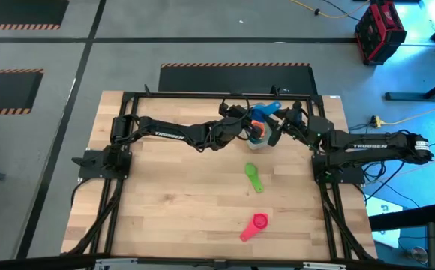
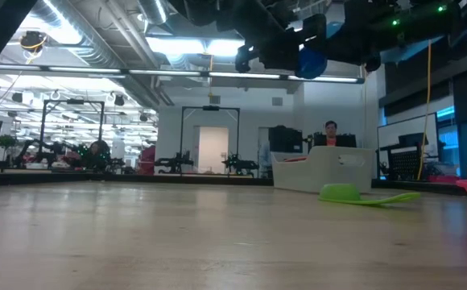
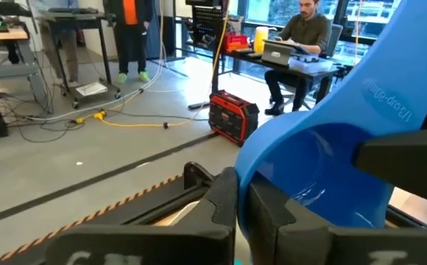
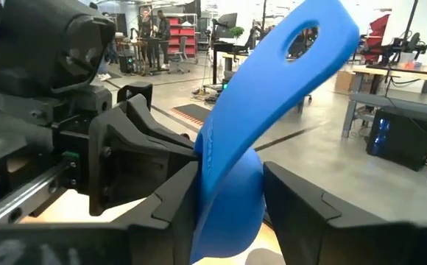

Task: Nest measuring cups in basket
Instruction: Stack the blue measuring cup on top of the orange measuring cup into the gray gray bin

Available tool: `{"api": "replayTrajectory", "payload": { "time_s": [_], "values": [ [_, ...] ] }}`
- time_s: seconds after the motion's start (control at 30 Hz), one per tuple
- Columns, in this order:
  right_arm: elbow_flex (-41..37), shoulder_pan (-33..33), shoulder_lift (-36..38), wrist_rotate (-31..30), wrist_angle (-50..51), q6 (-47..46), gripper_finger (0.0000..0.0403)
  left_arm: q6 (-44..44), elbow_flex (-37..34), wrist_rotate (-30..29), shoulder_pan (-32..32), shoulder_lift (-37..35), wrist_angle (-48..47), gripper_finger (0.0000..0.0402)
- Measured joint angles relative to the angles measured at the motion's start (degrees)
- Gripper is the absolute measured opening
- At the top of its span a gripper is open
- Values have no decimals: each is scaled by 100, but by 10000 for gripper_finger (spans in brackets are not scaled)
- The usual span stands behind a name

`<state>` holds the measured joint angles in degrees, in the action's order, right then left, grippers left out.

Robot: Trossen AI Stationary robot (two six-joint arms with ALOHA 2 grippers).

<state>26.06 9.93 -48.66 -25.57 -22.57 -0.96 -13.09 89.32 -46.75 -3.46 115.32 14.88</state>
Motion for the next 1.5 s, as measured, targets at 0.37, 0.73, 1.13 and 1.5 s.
{"api": "replayTrajectory", "payload": {
  "time_s": [0.37, 0.73, 1.13, 1.5],
  "values": [
    [24, 2, 381, -7, 113, 287, 152, 331, -31, -335, 37, 10, -258, 4],
    [22, 0, 474, 58, 181, 263, 142, 289, -26, -311, 48, 10, -203, 4],
    [22, 20, 476, 759, 160, 185, 14, 342, -26, -58, 35, 10, -197, 10],
    [17, 538, 479, 2026, 228, -53, 6, 292, -26, 30, 103, -21, -274, 59]
  ]
}}
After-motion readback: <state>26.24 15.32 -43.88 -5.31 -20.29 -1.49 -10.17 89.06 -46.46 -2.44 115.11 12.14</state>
